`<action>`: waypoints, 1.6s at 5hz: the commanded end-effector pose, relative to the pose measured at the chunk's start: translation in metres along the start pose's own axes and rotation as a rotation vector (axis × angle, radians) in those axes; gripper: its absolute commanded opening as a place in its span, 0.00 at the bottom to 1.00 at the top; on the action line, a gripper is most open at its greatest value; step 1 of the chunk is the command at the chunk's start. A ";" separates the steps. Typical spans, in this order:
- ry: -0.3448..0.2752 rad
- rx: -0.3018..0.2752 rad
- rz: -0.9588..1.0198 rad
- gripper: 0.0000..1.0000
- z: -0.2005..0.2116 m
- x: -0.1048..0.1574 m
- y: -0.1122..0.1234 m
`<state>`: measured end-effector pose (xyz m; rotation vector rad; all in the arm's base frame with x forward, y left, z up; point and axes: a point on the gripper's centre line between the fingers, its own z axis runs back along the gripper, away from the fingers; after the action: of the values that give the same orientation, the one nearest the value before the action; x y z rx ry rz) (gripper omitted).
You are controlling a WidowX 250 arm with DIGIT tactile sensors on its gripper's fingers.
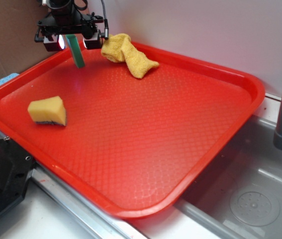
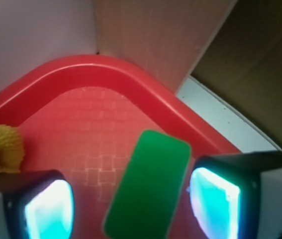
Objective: Grab the green block.
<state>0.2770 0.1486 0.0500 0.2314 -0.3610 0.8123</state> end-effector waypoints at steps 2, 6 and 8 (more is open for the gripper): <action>-0.073 0.004 0.048 0.00 0.018 0.010 0.005; 0.226 -0.236 -0.271 0.00 0.175 -0.049 -0.032; 0.289 -0.400 -0.393 0.00 0.231 -0.073 -0.028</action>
<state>0.2007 -0.0138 0.2056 -0.1746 -0.1234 0.3882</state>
